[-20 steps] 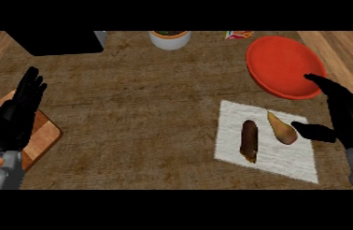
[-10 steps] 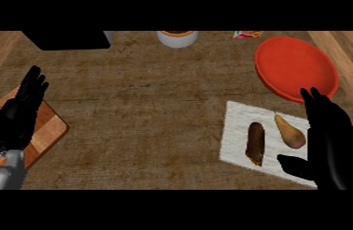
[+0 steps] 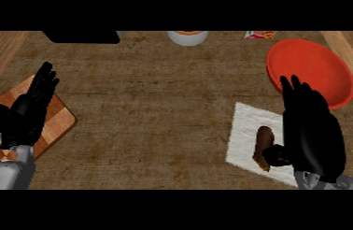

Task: Pick the sweet potato from the placemat and place it in the bowl

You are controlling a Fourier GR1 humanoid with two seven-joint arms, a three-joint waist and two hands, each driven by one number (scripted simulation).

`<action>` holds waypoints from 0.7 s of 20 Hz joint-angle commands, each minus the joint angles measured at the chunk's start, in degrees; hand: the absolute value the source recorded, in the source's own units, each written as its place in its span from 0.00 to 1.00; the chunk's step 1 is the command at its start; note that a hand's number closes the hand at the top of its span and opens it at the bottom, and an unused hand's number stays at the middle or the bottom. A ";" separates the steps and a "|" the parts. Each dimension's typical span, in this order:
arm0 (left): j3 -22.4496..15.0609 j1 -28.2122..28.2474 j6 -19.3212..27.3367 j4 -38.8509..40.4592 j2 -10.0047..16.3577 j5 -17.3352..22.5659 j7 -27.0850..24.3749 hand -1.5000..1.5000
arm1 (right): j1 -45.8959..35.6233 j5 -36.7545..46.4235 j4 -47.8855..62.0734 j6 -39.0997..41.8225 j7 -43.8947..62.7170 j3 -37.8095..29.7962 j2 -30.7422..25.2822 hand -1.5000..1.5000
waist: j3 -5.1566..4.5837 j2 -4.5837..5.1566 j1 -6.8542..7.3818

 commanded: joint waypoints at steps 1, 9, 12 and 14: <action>-1.09 0.19 0.52 -0.06 -1.41 -0.95 -1.20 0.50 | -2.04 -3.46 6.06 12.97 11.55 -0.17 4.08 0.00 | -0.01 0.23 0.46; -0.71 1.24 0.20 2.09 -2.37 -1.42 -3.99 0.50 | -4.14 -11.60 17.02 19.02 10.68 -6.82 8.72 0.00 | 0.13 0.22 0.22; -0.20 1.51 -0.11 -0.46 -1.25 -0.93 -1.62 0.50 | -4.07 -13.13 20.52 21.73 10.94 -7.61 9.54 0.00 | 0.19 -0.07 0.60; -0.09 -0.42 -0.33 0.32 -1.16 -0.70 -0.29 0.50 | -3.93 -13.48 22.58 23.04 12.74 -7.13 11.49 0.00 | 0.15 0.00 0.08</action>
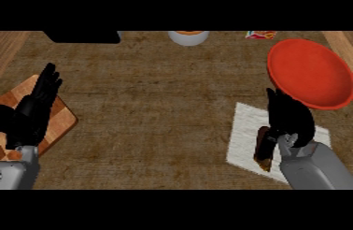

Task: Pick the sweet potato from the placemat and place it in the bowl

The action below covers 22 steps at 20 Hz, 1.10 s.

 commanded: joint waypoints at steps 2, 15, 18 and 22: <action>-0.21 0.51 0.65 -0.70 -0.56 -0.44 0.76 0.50 | -1.55 -2.15 4.96 11.99 15.89 0.23 5.11 0.00 | -0.04 -0.21 -0.14; 1.14 -0.34 -0.38 2.20 -1.20 -1.26 -0.91 0.50 | -4.47 8.29 9.93 13.75 11.59 1.95 7.06 0.00 | 0.14 -0.08 -0.80; -0.33 1.27 1.86 -3.78 -2.18 -2.65 2.61 0.50 | -2.53 9.06 10.31 14.87 10.93 -0.25 8.36 0.00 | 0.20 -0.28 -0.61; 1.53 0.01 -0.67 -1.44 -0.70 -1.56 2.46 0.50 | -0.37 10.73 11.75 14.92 9.32 -2.96 9.89 0.00 | 0.19 -0.19 -0.88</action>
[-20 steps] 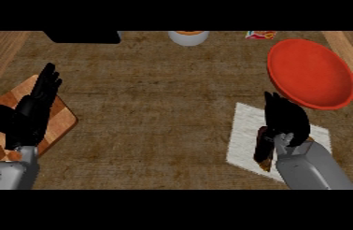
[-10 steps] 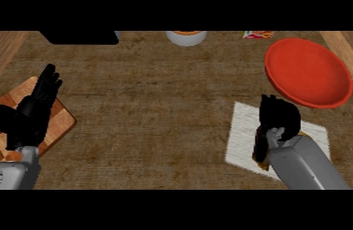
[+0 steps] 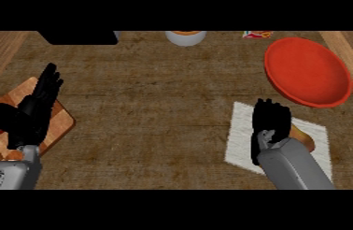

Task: Pick the sweet potato from the placemat and place it in the bowl

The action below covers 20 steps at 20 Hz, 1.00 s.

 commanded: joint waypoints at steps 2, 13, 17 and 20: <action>-0.30 -3.49 0.85 1.25 -1.30 -0.92 2.42 0.50 | 0.84 2.84 4.38 1.67 8.20 -2.03 3.21 0.00 | 0.05 0.16 -0.32; 2.49 -0.96 -2.43 -0.27 -0.31 -1.21 1.40 0.50 | 7.62 12.95 3.05 -1.78 3.52 -2.53 6.55 0.00 | 0.06 0.06 0.02; 1.83 -0.28 -1.37 0.97 -2.64 -2.88 -0.41 0.50 | 3.60 13.07 3.99 2.79 2.52 -7.53 6.74 0.00 | 0.05 0.10 -0.01; 3.92 -2.97 -2.78 5.01 -2.08 -2.17 -2.02 0.50 | 7.25 13.47 5.49 0.11 2.04 -8.22 10.75 1.00 | 0.04 0.19 -0.29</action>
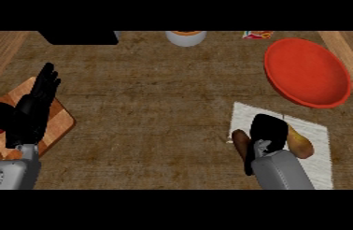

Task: Pick the sweet potato from the placemat and place it in the bowl

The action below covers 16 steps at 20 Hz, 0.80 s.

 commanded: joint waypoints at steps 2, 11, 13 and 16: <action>0.25 2.94 -1.41 -0.13 -1.87 -0.62 -3.07 0.50 | -1.60 1.22 6.78 -0.63 0.00 -2.51 -0.28 1.00 | 0.24 0.36 0.18; -0.84 2.22 -0.57 -2.27 -4.71 -3.38 0.28 0.50 | -2.56 3.89 8.68 -4.57 -6.03 -3.82 -0.71 1.00 | 0.25 0.31 0.18; 1.85 -3.23 -1.66 2.24 -2.44 -2.68 1.22 0.50 | -0.76 7.28 9.22 -9.47 -6.32 -1.56 -0.91 1.00 | 0.25 0.38 -0.12; 2.04 1.48 -2.08 -0.75 -3.29 -2.36 -0.97 0.50 | -2.17 7.45 9.68 -11.51 -14.54 -0.24 -4.64 1.00 | 0.26 0.35 0.31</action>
